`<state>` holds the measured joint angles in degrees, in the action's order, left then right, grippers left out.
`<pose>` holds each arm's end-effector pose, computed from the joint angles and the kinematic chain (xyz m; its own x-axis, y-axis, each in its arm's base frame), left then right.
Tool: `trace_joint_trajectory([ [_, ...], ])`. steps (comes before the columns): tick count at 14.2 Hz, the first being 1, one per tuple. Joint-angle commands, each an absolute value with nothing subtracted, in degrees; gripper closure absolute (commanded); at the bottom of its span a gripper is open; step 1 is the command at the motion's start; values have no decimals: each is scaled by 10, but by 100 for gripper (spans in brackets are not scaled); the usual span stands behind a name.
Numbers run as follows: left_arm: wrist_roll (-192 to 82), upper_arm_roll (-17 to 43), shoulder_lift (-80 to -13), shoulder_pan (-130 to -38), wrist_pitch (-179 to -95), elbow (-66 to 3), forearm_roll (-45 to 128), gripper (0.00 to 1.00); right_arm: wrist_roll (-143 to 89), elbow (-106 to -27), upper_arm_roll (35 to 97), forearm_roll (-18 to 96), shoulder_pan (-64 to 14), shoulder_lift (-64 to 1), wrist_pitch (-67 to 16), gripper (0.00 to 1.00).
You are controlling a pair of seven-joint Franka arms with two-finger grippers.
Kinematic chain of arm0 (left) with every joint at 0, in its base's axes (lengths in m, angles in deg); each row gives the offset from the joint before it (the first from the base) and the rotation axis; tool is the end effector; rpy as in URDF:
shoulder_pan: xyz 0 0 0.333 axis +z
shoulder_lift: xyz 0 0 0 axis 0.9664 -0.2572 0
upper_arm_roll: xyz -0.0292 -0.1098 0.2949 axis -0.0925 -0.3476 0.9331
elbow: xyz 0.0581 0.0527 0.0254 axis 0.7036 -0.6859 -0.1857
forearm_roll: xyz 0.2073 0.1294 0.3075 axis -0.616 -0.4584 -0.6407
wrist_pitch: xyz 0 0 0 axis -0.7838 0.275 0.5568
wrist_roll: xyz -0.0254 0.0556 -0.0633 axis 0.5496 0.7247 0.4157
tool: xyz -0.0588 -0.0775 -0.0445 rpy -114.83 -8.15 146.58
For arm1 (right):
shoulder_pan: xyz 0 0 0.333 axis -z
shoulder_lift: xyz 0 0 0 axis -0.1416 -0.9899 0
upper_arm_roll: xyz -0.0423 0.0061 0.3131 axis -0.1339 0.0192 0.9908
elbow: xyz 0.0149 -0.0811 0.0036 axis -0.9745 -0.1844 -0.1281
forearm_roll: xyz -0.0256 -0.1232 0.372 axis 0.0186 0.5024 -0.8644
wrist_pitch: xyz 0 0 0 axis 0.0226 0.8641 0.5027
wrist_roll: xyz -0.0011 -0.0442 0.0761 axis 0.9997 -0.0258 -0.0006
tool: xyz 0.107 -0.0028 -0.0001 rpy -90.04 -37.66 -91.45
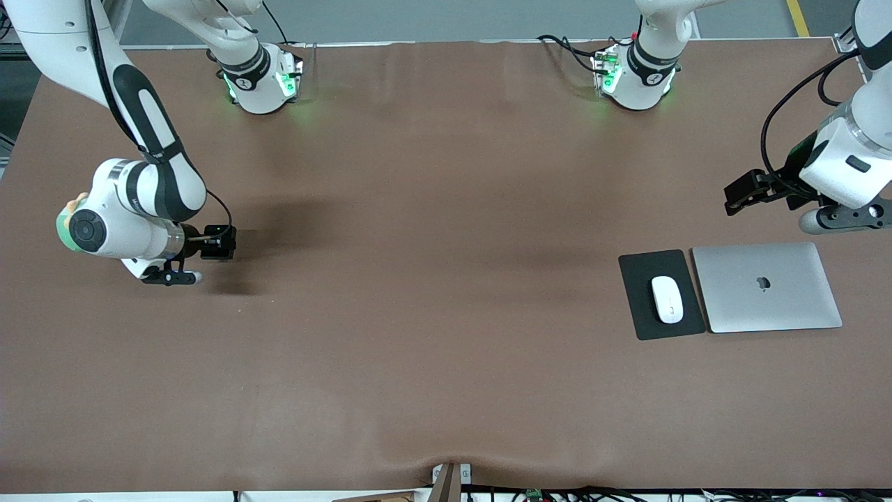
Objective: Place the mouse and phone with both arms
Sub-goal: 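Carry the black phone toward the green plush toy with the right gripper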
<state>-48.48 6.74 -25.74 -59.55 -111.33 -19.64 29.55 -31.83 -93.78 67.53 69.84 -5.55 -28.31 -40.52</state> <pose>0.5741 -0.0735 0.6067 0.9976 0.0687 -0.0059 0.0686 -0.9975 -0.0195 0.5227 -0.0566 0.2002 0.9640 -0.0077 -0.2657 -0.0301 -0.9963 -0.0804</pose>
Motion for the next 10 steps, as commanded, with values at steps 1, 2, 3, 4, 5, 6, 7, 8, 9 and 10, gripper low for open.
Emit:
trace_joint_trajectory([
  [1, -484, 67, -243, -587, -1117, -202, 306, 0, -361, -975, 685, 706, -18, -271, -452, 100],
  [2, -485, 67, -242, -587, -1116, -202, 305, 0, -369, -985, 686, 706, -10, -273, -466, 100],
  [3, -485, 67, -241, -587, -1113, -203, 305, 0, -369, -988, 685, 706, -10, -276, -470, 100],
  [4, -483, 66, -238, -587, -1111, -203, 305, 0, -370, -989, 685, 706, -9, -284, -476, 100],
  [5, -481, 66, -234, -587, -1110, -204, 305, 0, -374, -989, 685, 706, -8, -291, -482, 100],
  [6, -479, 65, -233, -588, -1109, -204, 304, 0, -381, -990, 685, 706, -5, -298, -483, 100],
  [7, -479, 66, -232, -588, -1103, -204, 304, 0, -381, -990, 685, 707, -5, -299, -483, 100],
  [8, -480, 65, -231, -588, -1099, -203, 304, 0, -382, -990, 684, 707, -5, -302, -483, 100],
  [9, -481, 65, -230, -588, -1098, -203, 304, 0, -384, -989, 684, 708, -4, -305, -483, 100],
  [10, -481, 65, -230, -588, -1098, -203, 303, 0, -393, -989, 684, 708, -4, -305, -483, 98],
])
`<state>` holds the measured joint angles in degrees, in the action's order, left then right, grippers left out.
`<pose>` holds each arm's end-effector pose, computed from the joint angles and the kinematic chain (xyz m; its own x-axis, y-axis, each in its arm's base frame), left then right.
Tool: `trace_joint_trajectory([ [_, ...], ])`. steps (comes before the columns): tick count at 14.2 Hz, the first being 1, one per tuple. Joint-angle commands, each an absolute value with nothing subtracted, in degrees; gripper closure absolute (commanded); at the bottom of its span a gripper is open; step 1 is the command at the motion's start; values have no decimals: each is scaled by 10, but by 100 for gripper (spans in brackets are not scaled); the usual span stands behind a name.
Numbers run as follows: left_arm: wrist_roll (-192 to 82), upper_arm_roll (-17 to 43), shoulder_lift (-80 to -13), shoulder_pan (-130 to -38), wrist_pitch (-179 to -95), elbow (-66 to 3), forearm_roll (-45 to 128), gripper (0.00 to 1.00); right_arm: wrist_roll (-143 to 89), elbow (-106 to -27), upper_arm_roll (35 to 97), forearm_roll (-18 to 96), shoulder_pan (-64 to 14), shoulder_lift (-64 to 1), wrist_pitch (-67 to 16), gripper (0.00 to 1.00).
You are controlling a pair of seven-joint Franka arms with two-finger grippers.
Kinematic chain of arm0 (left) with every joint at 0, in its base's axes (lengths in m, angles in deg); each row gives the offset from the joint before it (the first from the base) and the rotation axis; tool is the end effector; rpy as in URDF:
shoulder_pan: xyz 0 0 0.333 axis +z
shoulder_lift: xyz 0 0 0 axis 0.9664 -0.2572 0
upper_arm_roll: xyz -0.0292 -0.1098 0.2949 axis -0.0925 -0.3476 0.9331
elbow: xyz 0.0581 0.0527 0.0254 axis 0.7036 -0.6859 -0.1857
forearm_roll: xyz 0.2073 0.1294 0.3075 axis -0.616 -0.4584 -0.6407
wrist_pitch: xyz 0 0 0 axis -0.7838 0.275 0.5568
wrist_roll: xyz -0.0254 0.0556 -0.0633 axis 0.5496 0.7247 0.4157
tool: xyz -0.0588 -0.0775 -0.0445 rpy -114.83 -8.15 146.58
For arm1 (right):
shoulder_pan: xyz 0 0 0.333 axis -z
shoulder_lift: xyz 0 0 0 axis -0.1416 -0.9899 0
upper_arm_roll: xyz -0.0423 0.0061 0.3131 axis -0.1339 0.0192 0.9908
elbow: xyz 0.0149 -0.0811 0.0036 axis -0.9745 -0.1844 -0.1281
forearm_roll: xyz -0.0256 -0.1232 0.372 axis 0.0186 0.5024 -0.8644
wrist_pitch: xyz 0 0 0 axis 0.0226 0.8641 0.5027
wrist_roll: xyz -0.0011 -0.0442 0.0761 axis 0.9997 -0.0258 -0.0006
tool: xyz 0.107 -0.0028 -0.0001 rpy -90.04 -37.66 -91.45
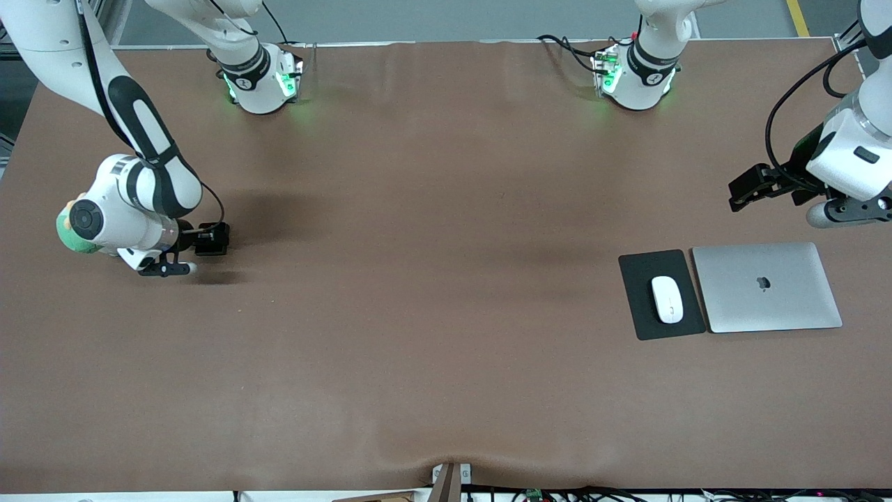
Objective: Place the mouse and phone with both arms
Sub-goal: 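Carry the black phone toward the green plush toy with the right gripper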
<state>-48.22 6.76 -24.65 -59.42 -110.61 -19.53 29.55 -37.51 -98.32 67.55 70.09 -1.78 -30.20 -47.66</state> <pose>0.5679 -0.0732 0.6166 0.9971 0.0762 0.0025 0.0762 -0.9968 -0.0257 0.4956 -0.0893 0.1647 0.9685 0.0220 -0.2481 -0.0003 -0.9960 -0.0896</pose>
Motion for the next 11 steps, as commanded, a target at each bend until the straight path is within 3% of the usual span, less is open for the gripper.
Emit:
trace_joint_trajectory([
  [1, -481, 64, -230, -588, -1098, -203, 303, 0, -396, -987, 684, 709, -4, -304, -482, 68],
  [2, -480, 64, -230, -588, -1098, -203, 303, 0, -397, -986, 684, 708, -1, -304, -481, 1],
  [8, -479, 60, -233, -589, -1097, -203, 302, 0, -447, -958, 685, 709, 10, -304, -468, 0],
  [11, -480, 60, -233, -589, -1097, -205, 302, 0, -446, -878, 687, 709, 6, -301, -351, 0],
])
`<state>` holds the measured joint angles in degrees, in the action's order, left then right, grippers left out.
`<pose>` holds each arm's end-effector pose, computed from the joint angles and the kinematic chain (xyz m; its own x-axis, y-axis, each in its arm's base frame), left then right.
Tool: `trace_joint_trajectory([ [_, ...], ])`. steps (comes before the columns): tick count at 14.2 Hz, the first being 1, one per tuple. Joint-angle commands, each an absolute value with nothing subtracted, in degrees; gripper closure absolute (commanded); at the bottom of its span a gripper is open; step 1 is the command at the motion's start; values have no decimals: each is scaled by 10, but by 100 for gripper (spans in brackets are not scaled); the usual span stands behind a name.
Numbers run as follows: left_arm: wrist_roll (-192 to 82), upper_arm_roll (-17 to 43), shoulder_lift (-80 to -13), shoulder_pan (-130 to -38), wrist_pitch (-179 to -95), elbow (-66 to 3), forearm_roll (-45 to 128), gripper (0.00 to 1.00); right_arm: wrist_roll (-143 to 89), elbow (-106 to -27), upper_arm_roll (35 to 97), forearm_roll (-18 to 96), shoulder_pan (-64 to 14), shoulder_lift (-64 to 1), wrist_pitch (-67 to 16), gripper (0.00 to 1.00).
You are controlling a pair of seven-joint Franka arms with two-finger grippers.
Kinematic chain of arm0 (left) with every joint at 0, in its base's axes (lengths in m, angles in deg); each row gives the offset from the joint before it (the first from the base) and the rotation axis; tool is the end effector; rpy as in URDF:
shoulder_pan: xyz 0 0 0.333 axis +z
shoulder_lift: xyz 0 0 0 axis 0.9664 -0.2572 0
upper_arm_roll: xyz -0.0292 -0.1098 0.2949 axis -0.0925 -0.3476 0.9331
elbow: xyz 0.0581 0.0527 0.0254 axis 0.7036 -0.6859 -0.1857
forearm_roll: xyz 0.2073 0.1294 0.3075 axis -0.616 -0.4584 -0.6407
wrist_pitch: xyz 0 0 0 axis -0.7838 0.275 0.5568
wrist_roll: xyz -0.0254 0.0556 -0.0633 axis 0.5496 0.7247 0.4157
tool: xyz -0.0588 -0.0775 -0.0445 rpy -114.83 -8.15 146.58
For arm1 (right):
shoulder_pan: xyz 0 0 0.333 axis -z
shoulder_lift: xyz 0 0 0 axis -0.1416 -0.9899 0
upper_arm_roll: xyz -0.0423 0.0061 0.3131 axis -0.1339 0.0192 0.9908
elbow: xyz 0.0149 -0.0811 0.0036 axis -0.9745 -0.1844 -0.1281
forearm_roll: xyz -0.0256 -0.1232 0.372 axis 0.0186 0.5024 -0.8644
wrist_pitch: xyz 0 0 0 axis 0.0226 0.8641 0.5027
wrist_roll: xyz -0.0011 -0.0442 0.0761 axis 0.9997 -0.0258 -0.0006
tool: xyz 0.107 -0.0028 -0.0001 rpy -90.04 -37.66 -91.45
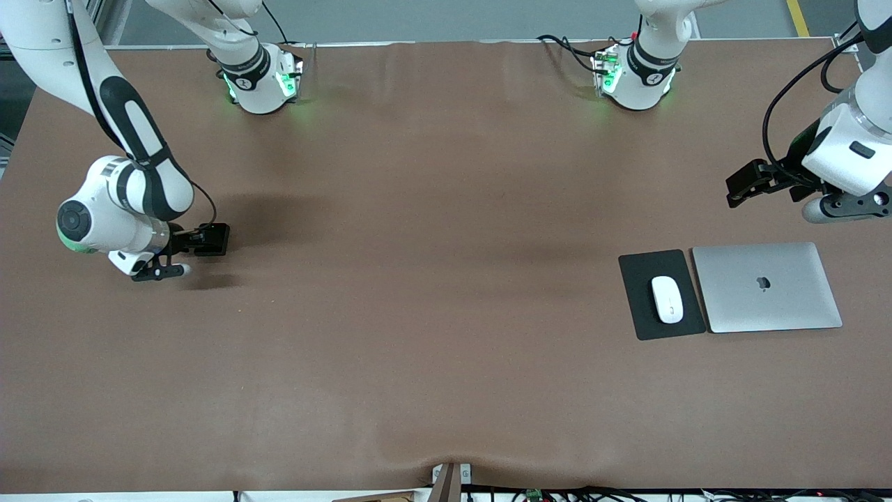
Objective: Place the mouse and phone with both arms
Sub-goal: 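Carry the black phone toward the green plush toy with the right gripper, then set the phone down beside the plush toy and withdraw the right gripper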
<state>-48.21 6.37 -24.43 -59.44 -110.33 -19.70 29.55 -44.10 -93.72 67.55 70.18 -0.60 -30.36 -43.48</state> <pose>0.5657 -0.0774 0.6169 0.9976 0.0693 -0.0013 0.0692 -0.9972 -0.0278 0.5175 -0.1027 0.1846 0.9654 0.1223 -0.2302 0.0962 -0.9880 -0.1212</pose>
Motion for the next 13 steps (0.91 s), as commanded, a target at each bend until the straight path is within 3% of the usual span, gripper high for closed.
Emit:
trace_joint_trajectory([
  [1, -479, 60, -233, -589, -1097, -204, 302, 0, -448, -834, 688, 709, 3, -303, -283, 0],
  [5, -480, 60, -234, -589, -1097, -205, 302, 0, -448, -699, 688, 709, -1, -304, -136, 0],
  [13, -480, 64, -250, -587, -1115, -202, 299, 0, -444, -496, 687, 713, -11, -306, 36, 0],
])
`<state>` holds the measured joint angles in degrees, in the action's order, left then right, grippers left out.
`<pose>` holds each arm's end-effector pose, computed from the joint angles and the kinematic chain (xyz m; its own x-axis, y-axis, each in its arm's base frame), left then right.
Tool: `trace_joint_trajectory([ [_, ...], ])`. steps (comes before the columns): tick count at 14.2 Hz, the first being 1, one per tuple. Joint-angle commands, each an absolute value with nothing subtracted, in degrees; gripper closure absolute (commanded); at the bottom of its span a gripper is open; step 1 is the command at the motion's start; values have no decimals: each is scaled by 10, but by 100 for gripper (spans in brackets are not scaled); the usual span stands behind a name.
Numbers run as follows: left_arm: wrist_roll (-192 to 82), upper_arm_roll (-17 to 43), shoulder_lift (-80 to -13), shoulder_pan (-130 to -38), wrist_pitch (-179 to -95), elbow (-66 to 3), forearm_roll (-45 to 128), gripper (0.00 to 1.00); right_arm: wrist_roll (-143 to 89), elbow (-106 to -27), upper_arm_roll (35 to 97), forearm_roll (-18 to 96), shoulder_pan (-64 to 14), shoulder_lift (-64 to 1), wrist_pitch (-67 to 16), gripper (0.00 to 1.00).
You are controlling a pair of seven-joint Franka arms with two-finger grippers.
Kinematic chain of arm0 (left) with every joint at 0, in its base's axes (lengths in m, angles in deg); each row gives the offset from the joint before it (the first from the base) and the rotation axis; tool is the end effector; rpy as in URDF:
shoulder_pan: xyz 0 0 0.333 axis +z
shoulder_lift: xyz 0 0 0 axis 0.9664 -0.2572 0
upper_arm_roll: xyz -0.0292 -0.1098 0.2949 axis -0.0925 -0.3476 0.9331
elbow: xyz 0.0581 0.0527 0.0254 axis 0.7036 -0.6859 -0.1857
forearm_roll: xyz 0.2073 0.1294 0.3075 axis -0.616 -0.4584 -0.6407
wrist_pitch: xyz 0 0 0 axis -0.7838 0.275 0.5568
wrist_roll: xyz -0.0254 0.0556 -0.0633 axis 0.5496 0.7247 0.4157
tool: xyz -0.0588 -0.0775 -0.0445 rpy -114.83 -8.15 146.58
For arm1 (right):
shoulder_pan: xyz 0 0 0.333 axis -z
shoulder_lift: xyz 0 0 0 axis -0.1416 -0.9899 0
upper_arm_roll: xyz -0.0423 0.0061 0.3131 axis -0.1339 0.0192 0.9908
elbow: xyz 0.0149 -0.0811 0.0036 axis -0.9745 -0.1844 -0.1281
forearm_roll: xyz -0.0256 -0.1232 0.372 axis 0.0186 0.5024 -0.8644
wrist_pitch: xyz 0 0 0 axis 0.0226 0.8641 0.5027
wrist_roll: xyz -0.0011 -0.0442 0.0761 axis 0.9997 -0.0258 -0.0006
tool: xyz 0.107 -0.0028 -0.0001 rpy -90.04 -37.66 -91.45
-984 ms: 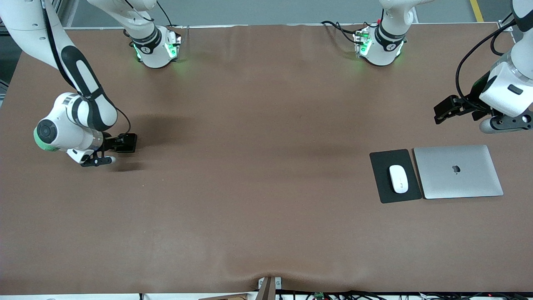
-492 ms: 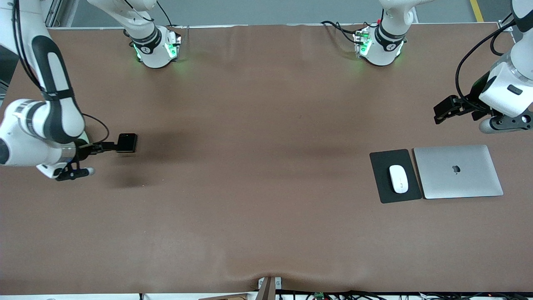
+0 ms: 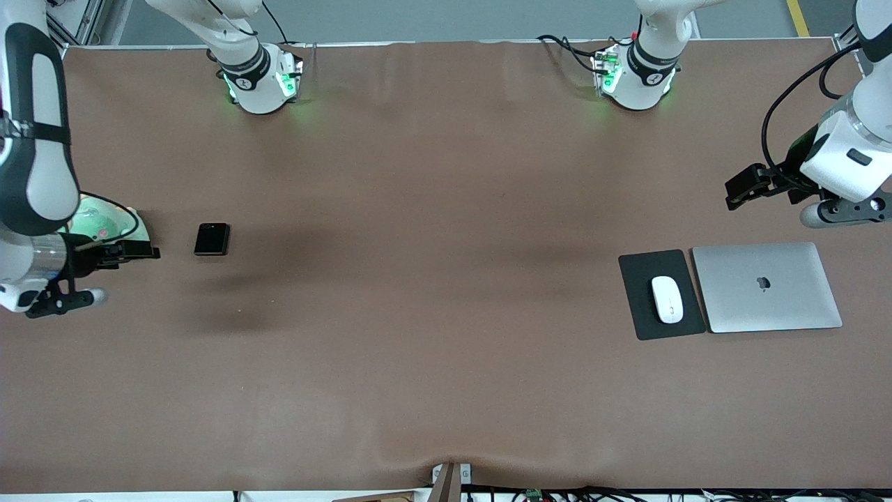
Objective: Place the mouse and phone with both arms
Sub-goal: 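Set the phone down beside the plush toy and withdraw the right gripper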
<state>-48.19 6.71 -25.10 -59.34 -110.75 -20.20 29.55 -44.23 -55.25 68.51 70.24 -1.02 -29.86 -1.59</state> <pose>0.5700 -0.0725 0.6072 0.9969 0.0768 -0.0142 0.0764 -0.9967 -0.0262 0.6288 -0.0957 0.4180 0.9427 0.2114 -0.2581 0.1671 -0.9688 -0.1832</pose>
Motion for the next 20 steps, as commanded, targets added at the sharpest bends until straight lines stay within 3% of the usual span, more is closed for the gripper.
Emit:
trace_joint_trajectory([
  [1, -480, 64, -248, -588, -1115, -202, 300, 0, -443, -477, 686, 714, -10, -306, 58, 0],
  [5, -486, 74, -233, -599, -1109, -206, 300, 0, -405, -401, 688, 761, -16, -304, 96, 0],
  [7, -484, 120, -224, -643, -1098, -208, 301, 0, -381, -371, 685, 764, -33, -300, 138, 0],
  [12, -491, 147, -216, -666, -1084, -203, 309, 0, -328, -358, 690, 753, -40, -242, 161, 0],
  [20, -516, 148, -213, -663, -1060, -203, 308, 0, -289, -530, 693, 747, -51, -79, 123, 0],
])
